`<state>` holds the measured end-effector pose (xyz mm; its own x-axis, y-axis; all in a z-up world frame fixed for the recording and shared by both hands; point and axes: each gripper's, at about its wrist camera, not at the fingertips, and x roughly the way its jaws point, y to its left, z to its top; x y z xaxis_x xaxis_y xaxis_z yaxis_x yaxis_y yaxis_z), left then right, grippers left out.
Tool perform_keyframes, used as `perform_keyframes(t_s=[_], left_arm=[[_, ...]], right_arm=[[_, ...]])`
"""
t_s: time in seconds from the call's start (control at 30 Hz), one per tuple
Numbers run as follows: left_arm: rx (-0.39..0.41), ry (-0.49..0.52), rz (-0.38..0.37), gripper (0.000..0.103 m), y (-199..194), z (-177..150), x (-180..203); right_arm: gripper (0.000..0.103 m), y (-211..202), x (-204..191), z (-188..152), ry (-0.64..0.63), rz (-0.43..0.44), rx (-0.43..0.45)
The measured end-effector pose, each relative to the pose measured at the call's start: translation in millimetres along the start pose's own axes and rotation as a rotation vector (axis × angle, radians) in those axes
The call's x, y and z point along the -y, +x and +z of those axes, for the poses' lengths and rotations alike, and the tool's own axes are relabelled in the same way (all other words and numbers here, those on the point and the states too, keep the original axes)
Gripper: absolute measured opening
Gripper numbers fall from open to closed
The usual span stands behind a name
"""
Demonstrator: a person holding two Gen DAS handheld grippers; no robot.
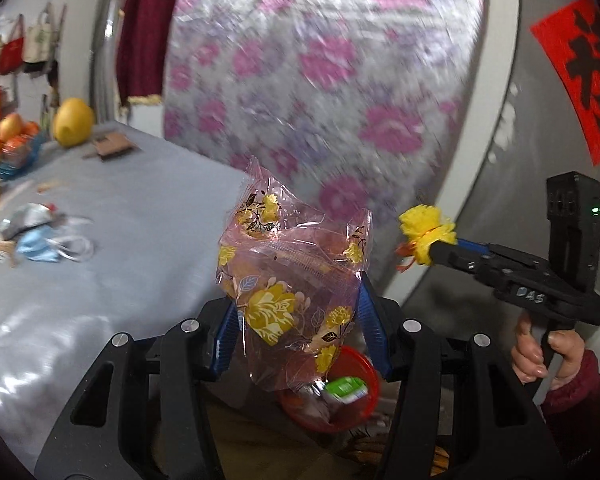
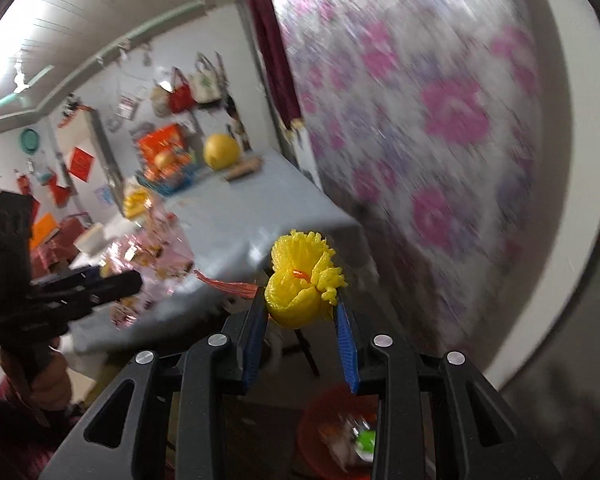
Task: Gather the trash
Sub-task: 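Carry the wrapper and yellow candy down to the red wastebasket and open the right tool, then open the left tool to drop the pink wrapper into the wastebasket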
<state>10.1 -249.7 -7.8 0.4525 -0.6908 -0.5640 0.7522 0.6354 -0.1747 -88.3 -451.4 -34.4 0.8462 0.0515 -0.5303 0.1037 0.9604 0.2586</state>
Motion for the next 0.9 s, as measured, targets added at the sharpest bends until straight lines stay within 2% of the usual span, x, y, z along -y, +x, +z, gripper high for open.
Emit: perform_keyframes(t_s=[0.1, 0.2, 0.33, 0.4, 0.5, 0.7, 0.9], left_arm=[[-0.059, 0.016, -0.034, 0.054, 23, -8, 14], [-0.101, 0.025, -0.057, 0.054, 39, -14, 23], [-0.145, 0.042, -0.069, 0.054, 54, -21, 34], [-0.157, 0.05, -0.069, 0.054, 58, -23, 37], [-0.174, 0.056, -0.069, 0.054, 66, -24, 41], [-0.22, 0.066, -0.088, 0.054, 80, -25, 47], [-0.28, 0.094, -0.115, 0.054, 103, -27, 59]], right_arm=[[0.033, 15, 21, -24, 0.029, -0.019, -0.075], [0.035, 42, 40, -49, 0.08, -0.003, -0.17], [0.045, 97, 61, -98, 0.152, 0.02, -0.378], [0.045, 105, 65, -109, 0.18, 0.02, -0.406], [0.046, 96, 71, -104, 0.193, 0.026, -0.373], [0.058, 53, 91, -71, 0.206, -0.057, -0.208], [0.059, 31, 112, -58, 0.25, -0.076, -0.124]])
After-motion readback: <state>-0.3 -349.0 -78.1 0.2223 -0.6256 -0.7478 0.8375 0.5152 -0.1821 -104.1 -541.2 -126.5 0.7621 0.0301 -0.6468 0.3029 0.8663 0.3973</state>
